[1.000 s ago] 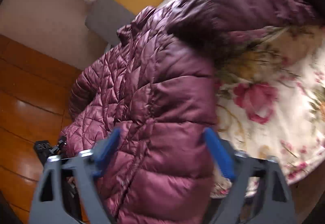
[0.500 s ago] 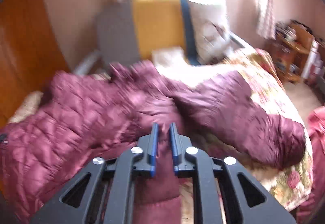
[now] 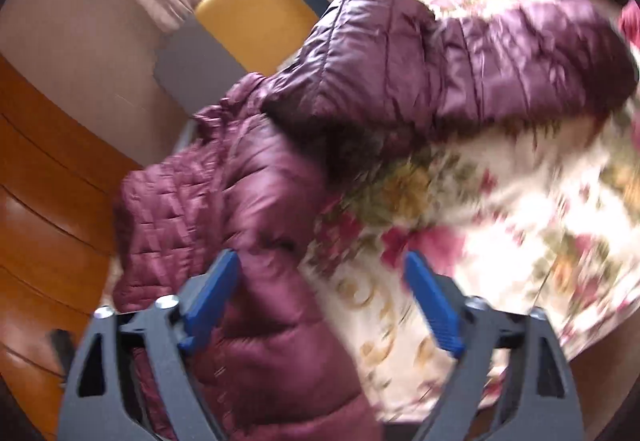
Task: Fold large clothes
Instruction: 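Lift the jacket with both tools and shake it out over the bed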
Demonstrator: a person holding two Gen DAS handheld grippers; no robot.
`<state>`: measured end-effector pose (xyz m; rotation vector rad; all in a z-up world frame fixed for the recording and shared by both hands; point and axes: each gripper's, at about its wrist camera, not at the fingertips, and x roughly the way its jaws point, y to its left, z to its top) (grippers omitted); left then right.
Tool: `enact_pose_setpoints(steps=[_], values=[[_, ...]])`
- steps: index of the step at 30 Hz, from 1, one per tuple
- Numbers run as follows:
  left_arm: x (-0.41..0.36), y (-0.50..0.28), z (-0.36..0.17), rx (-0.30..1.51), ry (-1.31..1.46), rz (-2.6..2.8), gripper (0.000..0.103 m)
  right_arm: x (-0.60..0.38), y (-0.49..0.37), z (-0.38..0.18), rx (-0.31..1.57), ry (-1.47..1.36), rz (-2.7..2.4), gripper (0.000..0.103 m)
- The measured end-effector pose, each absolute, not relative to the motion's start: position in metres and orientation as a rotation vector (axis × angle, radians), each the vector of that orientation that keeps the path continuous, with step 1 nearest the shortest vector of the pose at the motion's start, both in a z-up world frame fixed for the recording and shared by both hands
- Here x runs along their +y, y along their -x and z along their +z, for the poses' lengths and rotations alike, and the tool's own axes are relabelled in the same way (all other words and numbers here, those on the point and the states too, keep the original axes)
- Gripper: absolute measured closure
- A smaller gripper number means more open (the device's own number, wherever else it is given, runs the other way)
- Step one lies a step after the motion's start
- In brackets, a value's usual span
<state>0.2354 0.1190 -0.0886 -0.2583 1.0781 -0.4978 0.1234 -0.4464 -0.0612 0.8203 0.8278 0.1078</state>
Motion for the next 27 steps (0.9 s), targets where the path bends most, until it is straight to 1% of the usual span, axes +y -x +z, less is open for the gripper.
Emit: enact_pose_setpoints(steps=[1,2,3,5,6,7,8,9,10,12,13,17,19,21,22,23,25,26,27], values=[[0.114,-0.232,-0.093,1.086,0.249,-0.528,0.041,-0.443,-0.121,-0.058,0.821,-0.841,0.146,0.008],[0.109,-0.228,-0.094,1.076,0.204,-0.513,0.043,-0.435,-0.127,-0.055,0.827,-0.823,0.163,0.007],[0.103,-0.226,-0.096,1.067,0.175,-0.508,0.048,-0.426,-0.135,-0.052,0.838,-0.778,0.163,0.007],[0.101,-0.224,-0.100,1.057,0.181,-0.485,0.065,-0.412,-0.156,-0.055,0.896,-0.683,0.148,0.007],[0.102,-0.224,-0.101,1.051,0.186,-0.457,0.069,-0.406,-0.166,-0.060,0.944,-0.644,0.133,0.011],[0.105,-0.223,-0.102,1.045,0.199,-0.446,0.073,-0.400,-0.178,-0.065,0.985,-0.597,0.117,0.047],[0.108,-0.223,-0.103,1.038,0.221,-0.432,0.076,-0.393,-0.193,-0.069,1.017,-0.547,0.104,0.064],[0.108,-0.222,-0.103,1.022,0.231,-0.411,0.078,-0.391,-0.203,-0.067,1.011,-0.506,0.078,0.075],[0.109,-0.221,-0.102,1.012,0.238,-0.403,0.080,-0.387,-0.216,-0.061,1.005,-0.467,0.080,0.082],[0.106,-0.224,-0.097,0.989,0.259,-0.391,0.082,-0.378,-0.229,-0.044,0.966,-0.373,0.071,0.085],[0.104,-0.226,-0.094,0.976,0.269,-0.391,0.083,-0.373,-0.239,-0.026,0.919,-0.310,0.067,0.086],[0.085,-0.251,-0.072,0.908,0.286,-0.405,0.083,-0.363,-0.260,0.022,0.766,-0.185,0.043,0.087],[0.074,-0.263,-0.068,0.918,0.273,-0.407,0.083,-0.373,-0.274,0.016,0.790,-0.113,-0.012,0.085],[0.066,-0.267,-0.075,0.951,0.265,-0.417,0.083,-0.387,-0.287,-0.008,0.867,-0.090,-0.068,0.081],[0.061,-0.265,-0.082,0.977,0.220,-0.402,0.083,-0.397,-0.287,-0.019,0.901,-0.084,-0.093,0.073],[0.060,-0.261,-0.088,0.985,0.189,-0.384,0.083,-0.404,-0.282,-0.031,0.926,-0.073,-0.113,0.067],[0.067,-0.250,-0.097,0.996,0.178,-0.364,0.080,-0.418,-0.268,-0.039,0.941,-0.109,-0.120,0.037],[0.074,-0.245,-0.096,0.988,0.203,-0.374,0.075,-0.430,-0.254,-0.039,0.932,-0.162,-0.103,0.034],[0.083,-0.236,-0.093,0.967,0.248,-0.393,0.070,-0.432,-0.243,-0.039,0.923,-0.211,-0.079,0.028]])
